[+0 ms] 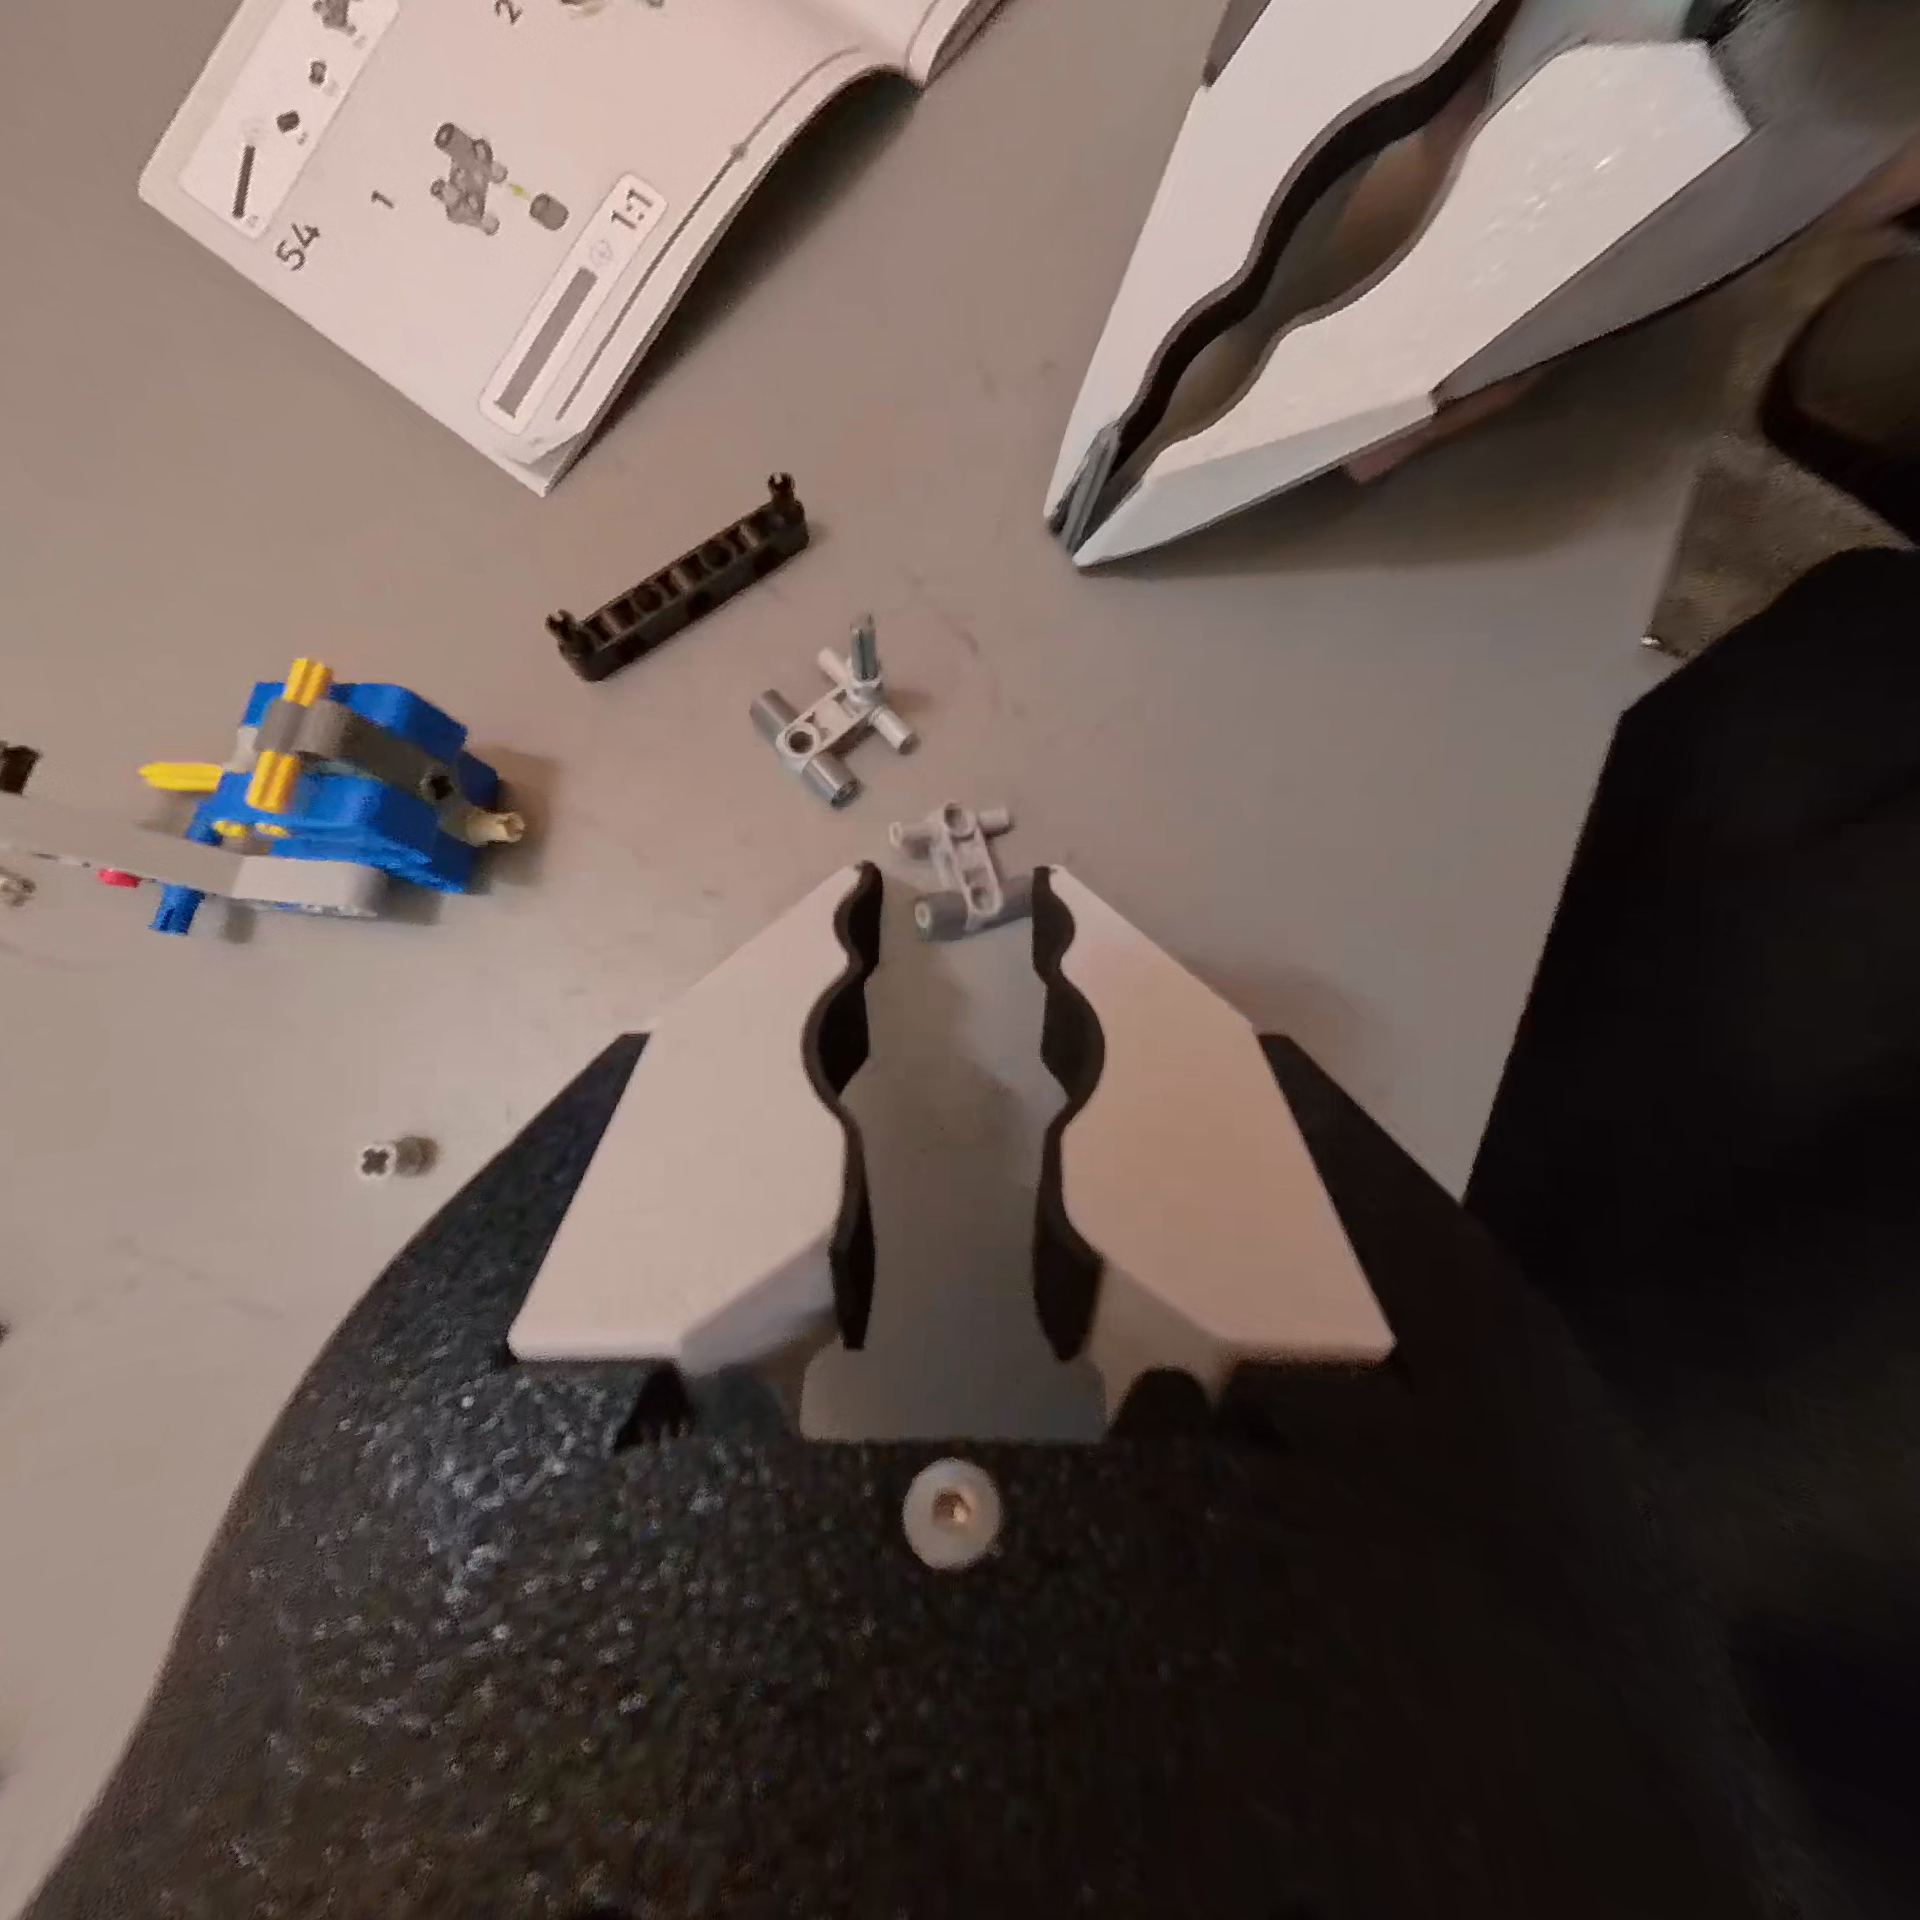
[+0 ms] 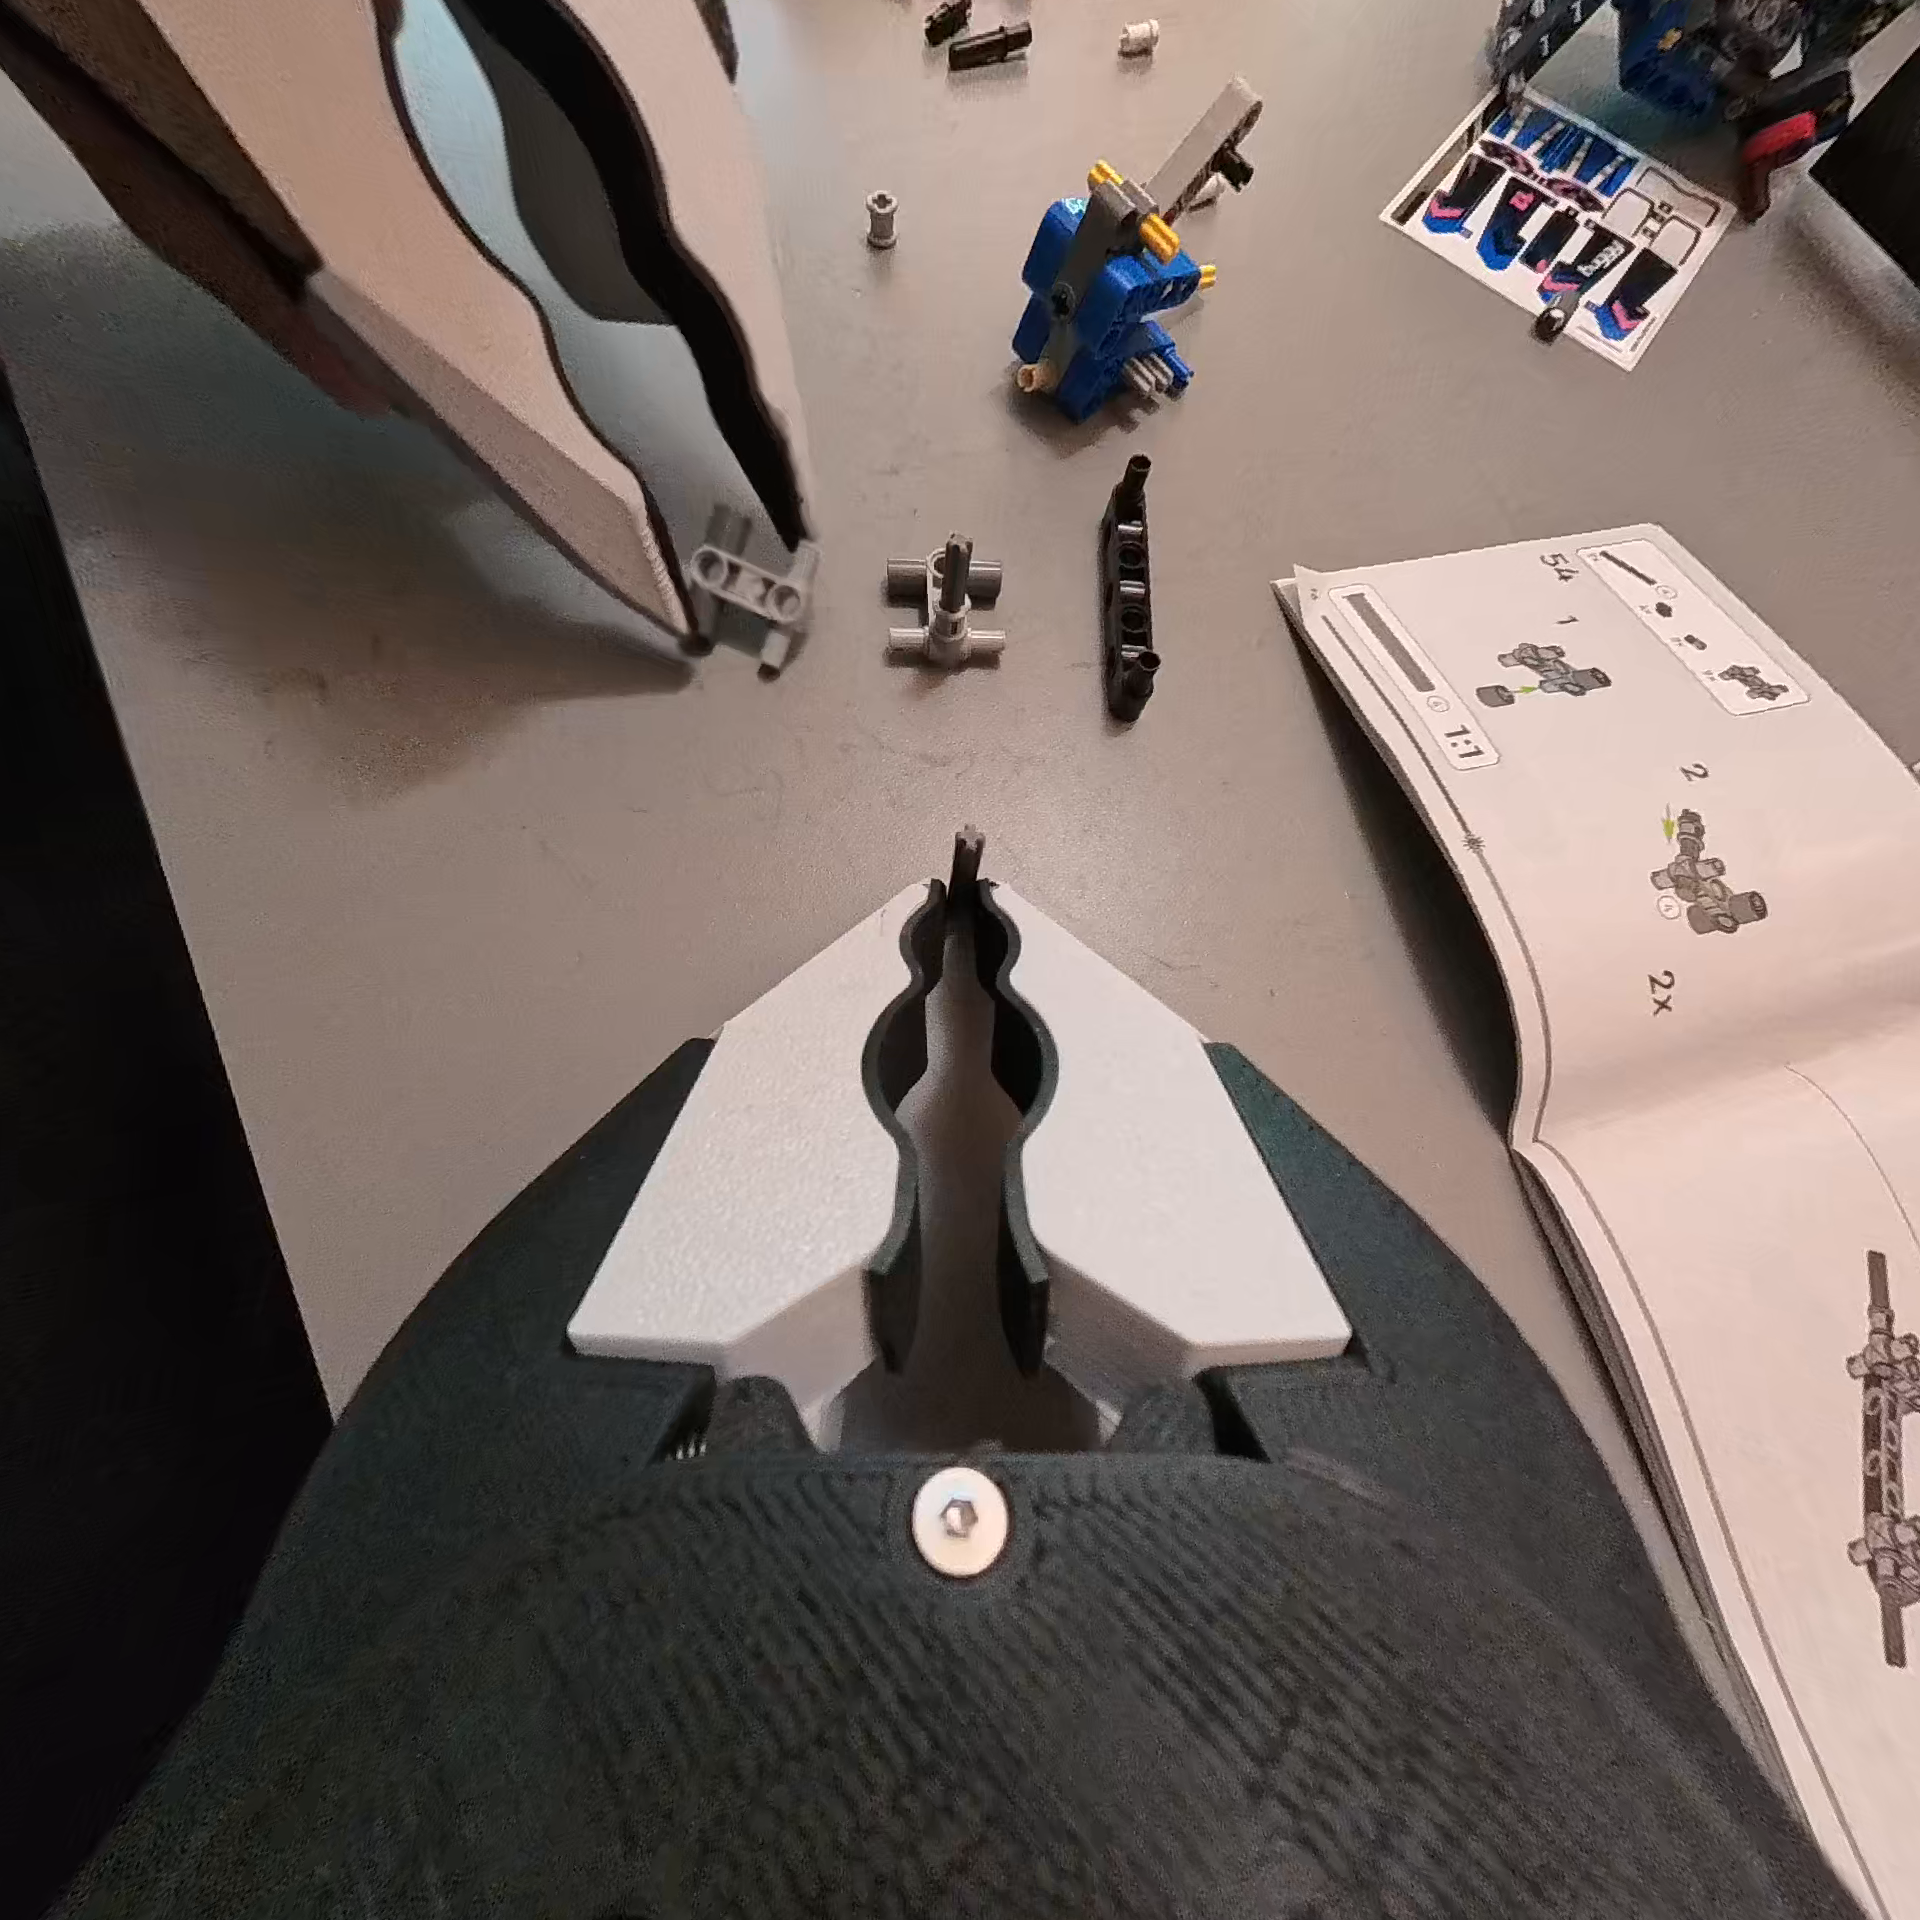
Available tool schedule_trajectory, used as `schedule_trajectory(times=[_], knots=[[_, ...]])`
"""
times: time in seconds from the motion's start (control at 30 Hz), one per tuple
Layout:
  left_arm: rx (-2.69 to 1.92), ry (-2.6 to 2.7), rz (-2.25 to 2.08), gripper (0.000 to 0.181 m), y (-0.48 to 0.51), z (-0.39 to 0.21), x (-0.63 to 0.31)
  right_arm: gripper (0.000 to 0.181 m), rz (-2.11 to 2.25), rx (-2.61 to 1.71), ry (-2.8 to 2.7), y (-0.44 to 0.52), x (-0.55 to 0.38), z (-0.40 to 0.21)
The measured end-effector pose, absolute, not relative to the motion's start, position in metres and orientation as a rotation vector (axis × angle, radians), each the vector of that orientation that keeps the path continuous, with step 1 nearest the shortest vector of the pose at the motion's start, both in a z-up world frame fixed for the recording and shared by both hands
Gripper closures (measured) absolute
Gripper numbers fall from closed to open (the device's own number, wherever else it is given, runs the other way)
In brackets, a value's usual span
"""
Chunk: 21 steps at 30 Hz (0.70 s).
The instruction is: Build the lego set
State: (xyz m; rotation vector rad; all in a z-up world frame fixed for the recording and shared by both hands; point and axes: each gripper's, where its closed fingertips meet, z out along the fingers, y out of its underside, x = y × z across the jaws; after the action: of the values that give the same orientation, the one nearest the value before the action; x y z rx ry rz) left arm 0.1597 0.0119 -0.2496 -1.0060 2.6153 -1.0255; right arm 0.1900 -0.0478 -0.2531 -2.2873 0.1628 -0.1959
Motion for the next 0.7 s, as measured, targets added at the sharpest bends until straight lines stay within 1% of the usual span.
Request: schedule_trajectory(times=[0.13,0.2,0.3,0.53,0.7], knots=[[-1.009,2.630,-0.955,0.158,0.010,-0.255,0.157,0.178,-0.169,-2.286,0.184,-0.048,0.190,-0.253],[-0.979,2.631,-0.940,0.164,0.009,-0.256,0.157,0.178,-0.157,-2.286,0.189,-0.048,0.190,-0.253],[-0.909,2.612,-0.952,0.168,0.008,-0.252,0.159,0.178,-0.136,-2.285,0.198,-0.048,0.190,-0.253],[-0.619,2.553,-1.253,0.169,-0.027,-0.205,0.164,0.178,-0.103,-2.288,0.028,-0.038,0.176,-0.253],[-0.504,2.584,-1.297,0.169,-0.035,-0.211,0.167,0.178,-0.070,-2.284,-0.063,-0.031,0.169,-0.253]])
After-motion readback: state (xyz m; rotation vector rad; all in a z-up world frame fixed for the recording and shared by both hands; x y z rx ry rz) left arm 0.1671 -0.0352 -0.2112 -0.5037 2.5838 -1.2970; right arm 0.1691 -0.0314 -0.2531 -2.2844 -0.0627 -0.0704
